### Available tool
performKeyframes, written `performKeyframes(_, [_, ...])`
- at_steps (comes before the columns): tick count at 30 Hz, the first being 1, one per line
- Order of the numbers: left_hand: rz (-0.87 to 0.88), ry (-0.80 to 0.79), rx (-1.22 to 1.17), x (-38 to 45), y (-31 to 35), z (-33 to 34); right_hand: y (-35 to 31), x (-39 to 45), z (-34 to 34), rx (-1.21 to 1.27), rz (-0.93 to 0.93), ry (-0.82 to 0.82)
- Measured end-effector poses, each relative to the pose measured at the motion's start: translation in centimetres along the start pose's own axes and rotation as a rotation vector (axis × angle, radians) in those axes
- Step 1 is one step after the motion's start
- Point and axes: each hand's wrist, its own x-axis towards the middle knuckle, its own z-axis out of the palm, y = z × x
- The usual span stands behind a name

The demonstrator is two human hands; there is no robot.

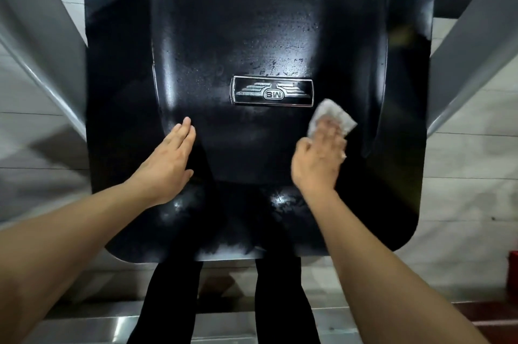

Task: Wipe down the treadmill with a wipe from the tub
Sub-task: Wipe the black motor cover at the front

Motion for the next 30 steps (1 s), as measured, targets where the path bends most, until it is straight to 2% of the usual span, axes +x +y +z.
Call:
performKeyframes(1, [-0.001,0.0,-0.003,0.0,0.0,0.1,-2.2,-0.8,0.7,-0.013,-0.093,-0.013])
performKeyframes(3, [0.003,0.007,-0.004,0.0,0.0,0.0,-7.2,-2.7,3.0,0.019,-0.397,-0.05])
performKeyframes(5, [0.022,0.028,0.005,0.1,-0.3,0.1,-11.4,-4.2,4.2,0.024,-0.673,-0.203])
performKeyframes(7, [0.04,0.033,0.03,0.1,-0.4,0.1,-12.4,-4.2,4.2,-0.013,-0.781,-0.309])
performKeyframes(9, [0.015,0.017,0.023,0.1,-0.2,0.1,-9.8,-2.7,4.2,-0.04,-0.721,-0.249])
performKeyframes(12, [-0.022,0.005,0.022,0.0,0.4,-0.2,-2.8,0.8,2.6,-0.098,-0.395,-0.067])
performKeyframes(14, [-0.043,0.017,0.061,-0.2,0.9,-0.4,1.3,2.3,1.1,-0.083,-0.242,0.012])
performKeyframes(16, [-0.073,0.021,0.115,-0.3,1.9,-0.4,3.1,2.8,0.1,0.007,-0.101,0.014])
performKeyframes(18, [-0.123,0.024,0.154,0.0,3.4,-0.3,2.3,2.4,0.4,0.057,0.001,0.048])
performKeyframes(20, [-0.183,0.055,0.147,0.6,4.9,-0.1,-0.1,0.7,1.3,0.038,-0.094,0.06])
performKeyframes(23, [-0.245,0.134,0.104,1.4,6.8,0.3,-2.9,-3.0,3.4,0.063,-0.591,0.01])
performKeyframes(25, [-0.185,0.187,0.154,1.8,7.4,0.9,-2.1,-3.8,3.4,0.095,-0.776,-0.067])
performKeyframes(27, [-0.08,0.208,0.241,2.3,8.2,1.4,1.1,-3.1,2.3,0.068,-0.773,-0.05])
performKeyframes(30, [0.02,0.199,0.294,3.6,10.4,1.8,8.1,-1.6,-0.2,0.084,-0.563,0.002])
